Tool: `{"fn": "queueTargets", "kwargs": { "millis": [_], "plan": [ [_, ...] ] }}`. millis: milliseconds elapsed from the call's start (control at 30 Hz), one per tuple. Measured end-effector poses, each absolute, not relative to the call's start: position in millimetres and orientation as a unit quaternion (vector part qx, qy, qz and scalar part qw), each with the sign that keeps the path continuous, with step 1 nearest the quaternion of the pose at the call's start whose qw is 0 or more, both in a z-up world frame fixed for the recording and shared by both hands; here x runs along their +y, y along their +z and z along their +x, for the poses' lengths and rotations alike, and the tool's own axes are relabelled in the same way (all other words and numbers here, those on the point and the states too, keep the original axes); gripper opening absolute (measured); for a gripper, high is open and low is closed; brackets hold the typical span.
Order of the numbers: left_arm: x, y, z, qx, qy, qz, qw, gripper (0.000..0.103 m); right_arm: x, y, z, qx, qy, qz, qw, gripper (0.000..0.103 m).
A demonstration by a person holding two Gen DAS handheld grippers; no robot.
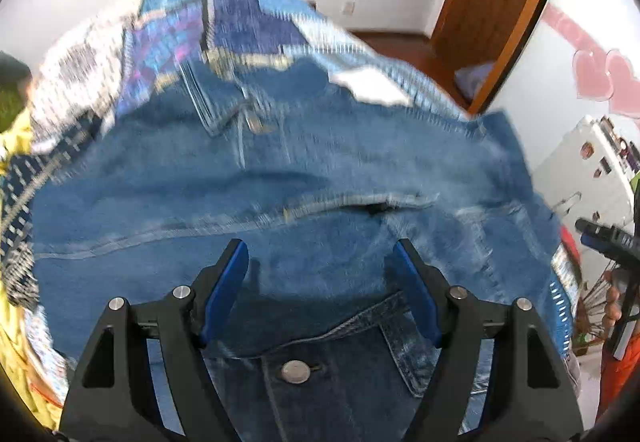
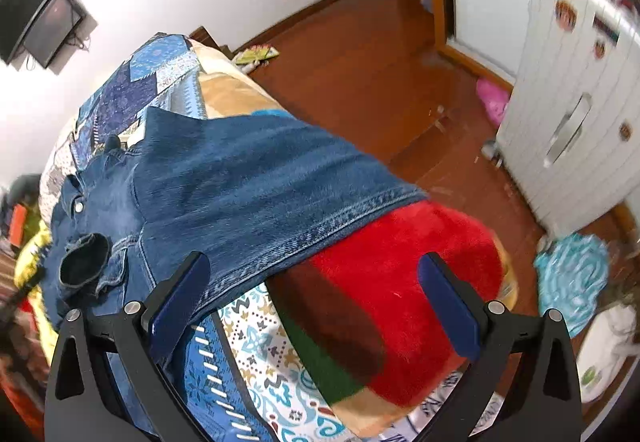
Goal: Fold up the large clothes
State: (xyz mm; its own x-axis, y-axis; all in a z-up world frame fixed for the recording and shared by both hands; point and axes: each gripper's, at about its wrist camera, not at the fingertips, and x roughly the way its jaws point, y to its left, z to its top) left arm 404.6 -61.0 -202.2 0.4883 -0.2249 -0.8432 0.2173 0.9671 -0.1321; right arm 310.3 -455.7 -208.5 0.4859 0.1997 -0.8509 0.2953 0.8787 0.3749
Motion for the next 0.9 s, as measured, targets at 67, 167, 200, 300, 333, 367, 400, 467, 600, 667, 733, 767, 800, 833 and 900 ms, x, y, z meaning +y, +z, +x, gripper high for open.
{"fn": "queueTargets", "kwargs": {
  "millis": [67, 167, 200, 300, 333, 367, 400, 467, 600, 667, 733, 767, 800, 833, 900],
  "plan": [
    [-70.7, -221.4, 404.9, 0.507, -0.127, 0.014, 0.853, 0.074, -462.2, -217.6, 316.1, 0.512, -0.024, 0.267, 0.816, 0.103],
    [-83.2, -239.0, 396.5, 0.508, -0.122, 0.067, 0.85, 0.074, -470.6, -228.0, 323.2, 0.513, -0.025, 0.294, 0.806, 0.103],
    [-84.6, -238.9, 393.3, 0.504, -0.122, 0.077, 0.852, 0.074, -471.8, -229.1, 325.4, 0.512, -0.026, 0.296, 0.806, 0.103],
    [-80.3, -237.7, 390.3, 0.507, -0.128, 0.073, 0.849, 0.074, -473.7, -232.7, 335.1, 0.511, -0.029, 0.291, 0.809, 0.103],
    [-78.4, -237.3, 389.4, 0.508, -0.13, 0.07, 0.849, 0.074, -474.9, -236.4, 339.2, 0.513, -0.033, 0.289, 0.808, 0.102],
    [-76.2, -236.6, 388.9, 0.51, -0.13, 0.066, 0.848, 0.074, -475.3, -238.6, 341.6, 0.513, -0.036, 0.288, 0.807, 0.101],
    [-74.2, -235.6, 387.6, 0.511, -0.13, 0.062, 0.847, 0.074, -475.7, -242.0, 345.2, 0.515, -0.04, 0.287, 0.807, 0.099],
    [-71.6, -232.3, 385.4, 0.509, -0.125, 0.058, 0.849, 0.074, -475.6, -248.9, 352.6, 0.522, -0.052, 0.277, 0.805, 0.091],
    [-63.8, -222.1, 379.2, 0.498, -0.117, 0.048, 0.858, 0.074, -475.7, -251.6, 361.9, 0.521, -0.068, 0.269, 0.807, 0.078],
    [-56.2, -213.2, 376.1, 0.487, -0.108, 0.043, 0.866, 0.074, -476.2, -248.5, 366.3, 0.522, -0.079, 0.258, 0.809, 0.057],
    [-48.7, -203.9, 373.1, 0.475, -0.097, 0.039, 0.874, 0.074, -475.9, -244.9, 371.7, 0.525, -0.083, 0.241, 0.812, 0.037],
    [-43.9, -199.1, 371.8, 0.469, -0.092, 0.034, 0.878, 0.074, -476.0, -242.8, 373.3, 0.524, -0.081, 0.237, 0.814, 0.031],
    [-37.7, -192.9, 369.6, 0.462, -0.087, 0.026, 0.882, 0.074, -476.0, -239.9, 373.6, 0.521, -0.078, 0.234, 0.817, 0.028],
    [-33.9, -188.6, 368.5, 0.457, -0.084, 0.022, 0.885, 0.074, -474.3, -233.9, 373.8, 0.516, -0.076, 0.228, 0.822, 0.023],
    [-25.9, -180.7, 365.8, 0.447, -0.078, 0.016, 0.891, 0.074, -469.5, -221.7, 373.5, 0.504, -0.076, 0.213, 0.834, 0.018]
  ]
}}
